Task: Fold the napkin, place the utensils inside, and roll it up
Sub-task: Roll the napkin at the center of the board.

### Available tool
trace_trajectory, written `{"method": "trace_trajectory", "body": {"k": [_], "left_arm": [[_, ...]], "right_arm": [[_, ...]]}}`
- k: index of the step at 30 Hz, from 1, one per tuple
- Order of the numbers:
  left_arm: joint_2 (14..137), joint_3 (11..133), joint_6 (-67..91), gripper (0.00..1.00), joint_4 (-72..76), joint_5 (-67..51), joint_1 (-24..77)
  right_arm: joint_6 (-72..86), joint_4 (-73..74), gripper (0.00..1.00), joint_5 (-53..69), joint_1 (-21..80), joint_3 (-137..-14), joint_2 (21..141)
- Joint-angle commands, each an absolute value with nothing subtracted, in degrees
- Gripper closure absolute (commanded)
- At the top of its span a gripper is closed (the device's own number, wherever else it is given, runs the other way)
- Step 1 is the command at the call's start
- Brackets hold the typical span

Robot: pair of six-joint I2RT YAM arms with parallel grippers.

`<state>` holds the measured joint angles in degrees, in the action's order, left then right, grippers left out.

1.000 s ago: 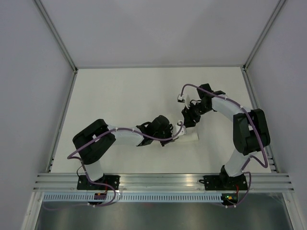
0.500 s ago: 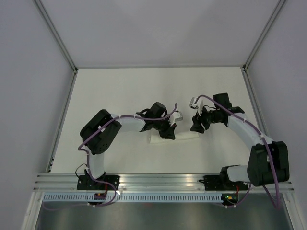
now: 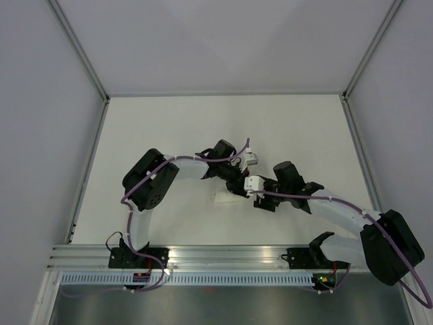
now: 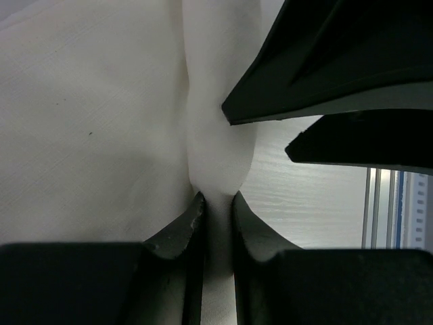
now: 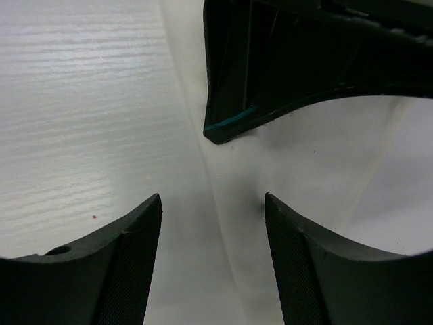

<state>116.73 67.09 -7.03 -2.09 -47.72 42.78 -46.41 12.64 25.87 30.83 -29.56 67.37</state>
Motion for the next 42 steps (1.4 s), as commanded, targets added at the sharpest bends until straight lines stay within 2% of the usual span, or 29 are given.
{"method": "trace_trajectory", "body": {"k": [1, 11, 17, 19, 21, 22, 25, 31, 38, 42], "left_arm": [[120.4, 67.0, -6.3, 0.98, -8.9, -47.9, 42.9], [122.3, 69.0, -6.5, 0.98, -10.8, -49.0, 42.5], [123.0, 70.1, -6.3, 0.95, -11.3, -49.0, 41.7], [122.7, 70.4, -6.2, 0.89, -11.3, -48.3, 41.7], [122.3, 70.7, -5.9, 0.83, -11.2, -47.4, 41.5], [121.5, 70.6, -5.7, 0.78, -10.5, -46.9, 41.3], [119.5, 69.8, -4.9, 0.7, -8.9, -44.4, 41.0], [112.1, 67.5, -3.4, 0.63, -3.3, -39.6, 39.9], [105.4, 63.2, -1.7, 0.61, 3.4, -34.6, 39.0], [100.2, 57.3, -0.7, 0.59, 10.4, -23.9, 38.6]], "right_arm": [[-47.9, 4.7, 0.32, 20.7, 32.4, -27.5, 68.9], [-46.0, -1.0, 0.37, 14.9, 37.3, -25.8, 70.9], [-45.6, -0.6, 0.57, 14.3, 38.2, -26.0, 73.6], [-45.6, -0.2, 0.64, 14.3, 38.2, -26.3, 74.1], [-45.4, 2.9, 0.77, 14.6, 38.3, -27.4, 75.1], [-45.5, 3.9, 0.79, 14.9, 38.2, -27.8, 75.5], [-46.1, 7.2, 0.82, 15.1, 38.3, -28.9, 77.3], [-46.7, 13.3, 0.87, 17.6, 37.9, -30.8, 79.4], [-47.9, 22.2, 0.87, 23.5, 34.2, -36.6, 84.1], [-49.7, 28.5, 0.88, 27.7, 31.5, -42.4, 88.1]]}}
